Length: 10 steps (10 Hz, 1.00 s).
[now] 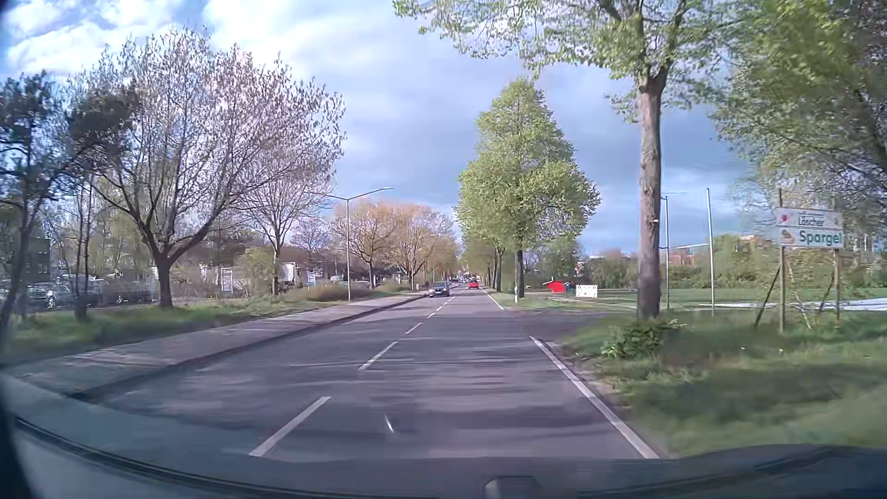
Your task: Follow the waypoints while adhering to traffic rules and regulations
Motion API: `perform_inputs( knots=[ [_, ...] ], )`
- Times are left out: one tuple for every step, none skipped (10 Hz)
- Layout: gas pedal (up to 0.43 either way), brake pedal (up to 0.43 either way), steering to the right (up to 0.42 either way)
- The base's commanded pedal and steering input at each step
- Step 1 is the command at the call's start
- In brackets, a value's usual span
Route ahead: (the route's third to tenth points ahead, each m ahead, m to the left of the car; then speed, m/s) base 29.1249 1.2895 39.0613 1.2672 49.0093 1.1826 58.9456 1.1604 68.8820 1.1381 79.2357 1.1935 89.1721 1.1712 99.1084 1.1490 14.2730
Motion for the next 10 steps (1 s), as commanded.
perform_inputs(
  knots=[
    [0.169,0.000,-0.002],
    [0.169,0.000,-0.001],
    [0.169,0.006,-0.001],
    [0.169,0.000,-0.001],
    [0.169,0.000,-0.001],
    [0.169,0.006,-0.001],
    [0.157,0.006,-0.001],
    [0.157,0.006,-0.001],
    [0.157,0.006,-0.001],
    [0.157,0.006,-0.001]
  ],
)
